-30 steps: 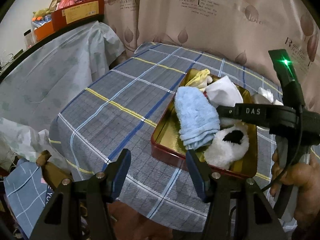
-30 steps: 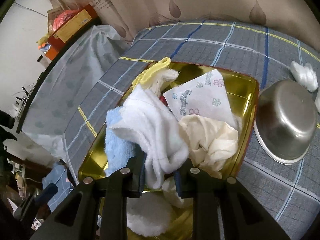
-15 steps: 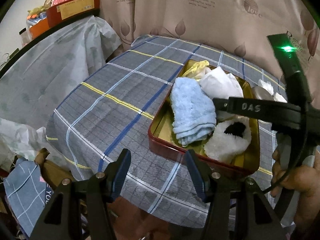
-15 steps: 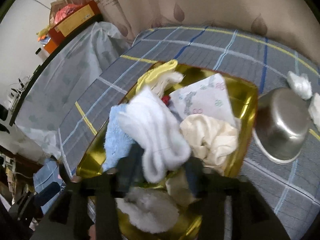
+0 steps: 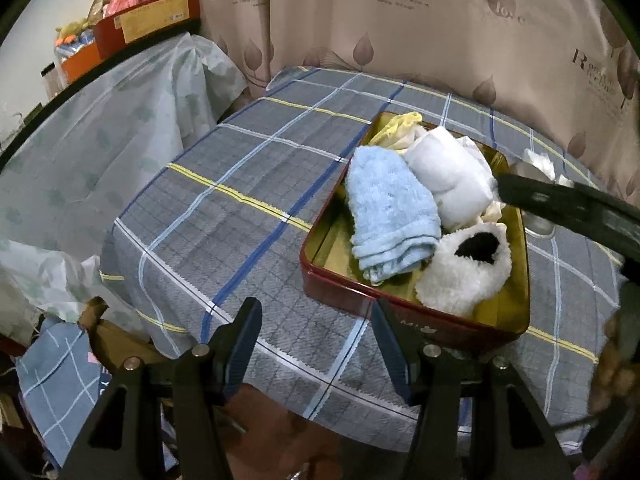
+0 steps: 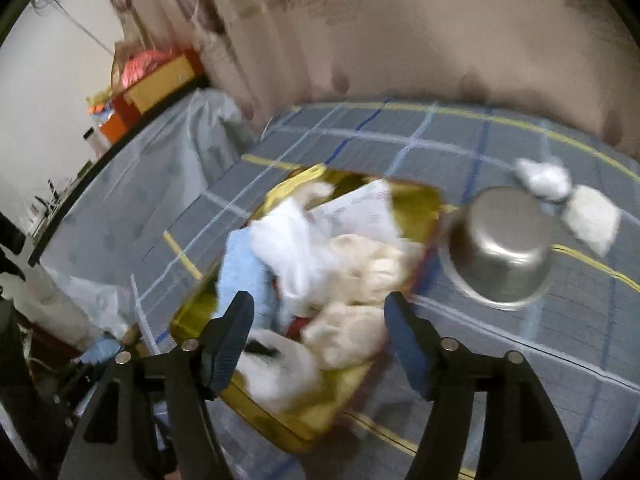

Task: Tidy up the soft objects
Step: 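Place the white sock into the gold tin and open the right gripper, then grasp the clear plastic bag with left gripper while right gripper nears the foam block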

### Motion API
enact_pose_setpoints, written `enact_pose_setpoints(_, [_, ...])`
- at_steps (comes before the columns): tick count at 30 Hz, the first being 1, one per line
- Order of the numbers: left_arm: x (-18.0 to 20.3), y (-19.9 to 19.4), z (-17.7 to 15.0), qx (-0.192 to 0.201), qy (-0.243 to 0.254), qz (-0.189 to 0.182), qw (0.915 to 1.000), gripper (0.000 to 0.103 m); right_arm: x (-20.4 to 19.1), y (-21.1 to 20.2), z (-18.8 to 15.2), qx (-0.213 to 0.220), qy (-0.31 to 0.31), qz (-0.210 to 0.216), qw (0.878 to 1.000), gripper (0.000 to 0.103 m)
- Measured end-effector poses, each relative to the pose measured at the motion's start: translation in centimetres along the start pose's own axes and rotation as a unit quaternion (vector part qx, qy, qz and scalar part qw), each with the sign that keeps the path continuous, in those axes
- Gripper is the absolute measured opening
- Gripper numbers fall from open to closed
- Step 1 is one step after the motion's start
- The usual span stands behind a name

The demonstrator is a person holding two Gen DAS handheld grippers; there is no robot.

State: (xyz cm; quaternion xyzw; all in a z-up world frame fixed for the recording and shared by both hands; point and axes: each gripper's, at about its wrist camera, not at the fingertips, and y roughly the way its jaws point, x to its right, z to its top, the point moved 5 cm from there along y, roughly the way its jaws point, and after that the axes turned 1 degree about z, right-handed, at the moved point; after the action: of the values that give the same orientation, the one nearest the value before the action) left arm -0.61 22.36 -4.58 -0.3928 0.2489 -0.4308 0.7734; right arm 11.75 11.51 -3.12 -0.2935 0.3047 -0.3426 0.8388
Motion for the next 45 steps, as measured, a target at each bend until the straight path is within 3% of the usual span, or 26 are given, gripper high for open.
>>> enact_pose_setpoints(3, [0.3, -0.2, -0.1, 0.006, 0.007, 0.009, 0.9999, 0.058, 3.4, -2.7, -1.4, 0.029, -0.005, -0.052, 0.998, 0.073])
enact_pose_setpoints(6, [0.7, -0.2, -0.4, 0.008, 0.014, 0.017, 0.9997, 0.058, 7.6, -4.7, -2.9, 0.030, -0.024, -0.121, 0.992, 0.077])
enact_pose_setpoints(8, [1.1, -0.2, -0.5, 0.010, 0.021, 0.027, 0.9994, 0.058, 11.5, -6.1, -4.0, 0.028, -0.025, -0.169, 0.985, 0.084])
enact_pose_setpoints(17, [2.6, -1.3, -1.0, 0.038, 0.055, 0.065, 0.9956, 0.058, 28.6, -10.6, -8.5, -0.011, 0.029, -0.327, 0.945, 0.085])
enact_pose_setpoints(20, [3.0, -3.0, -0.4, 0.061, 0.053, 0.065, 0.9946, 0.058, 32.0, -12.0, -9.7, -0.007, 0.054, -0.347, 0.936, 0.090])
enact_pose_setpoints(23, [4.5, -4.3, 0.1, 0.068, 0.065, 0.044, 0.9946, 0.058, 33.9, -13.2, -10.0, 0.012, 0.106, -0.325, 0.940, 0.095])
enact_pose_setpoints(27, [8.6, -5.2, 1.2, 0.059, 0.102, 0.001, 0.9931, 0.058, 34.8, -13.2, -10.2, 0.010, 0.132, -0.318, 0.939, 0.101])
enact_pose_setpoints(30, [13.1, -5.3, 2.6, 0.054, 0.146, -0.030, 0.9874, 0.058, 34.6, -13.2, -10.2, 0.017, 0.131, -0.298, 0.945, 0.102])
enact_pose_setpoints(35, [20.4, -3.6, 5.4, 0.028, 0.204, -0.106, 0.9728, 0.058, 34.7, -13.1, -10.5, 0.020, 0.144, -0.272, 0.951, 0.102])
enact_pose_setpoints(38, [24.5, -2.6, 7.8, 0.024, 0.249, -0.151, 0.9564, 0.058, 34.6, -13.5, -10.5, 0.034, 0.151, -0.256, 0.954, 0.102])
enact_pose_setpoints(43, [31.0, -0.3, 11.6, 0.024, 0.360, -0.168, 0.9175, 0.058, 34.9, -14.2, -10.5, 0.056, 0.166, -0.238, 0.955, 0.102])
enact_pose_setpoints(45, [33.9, 1.3, 12.4, 0.011, 0.413, -0.168, 0.8952, 0.058, 35.0, -14.3, -10.4, 0.061, 0.171, -0.232, 0.956, 0.102])
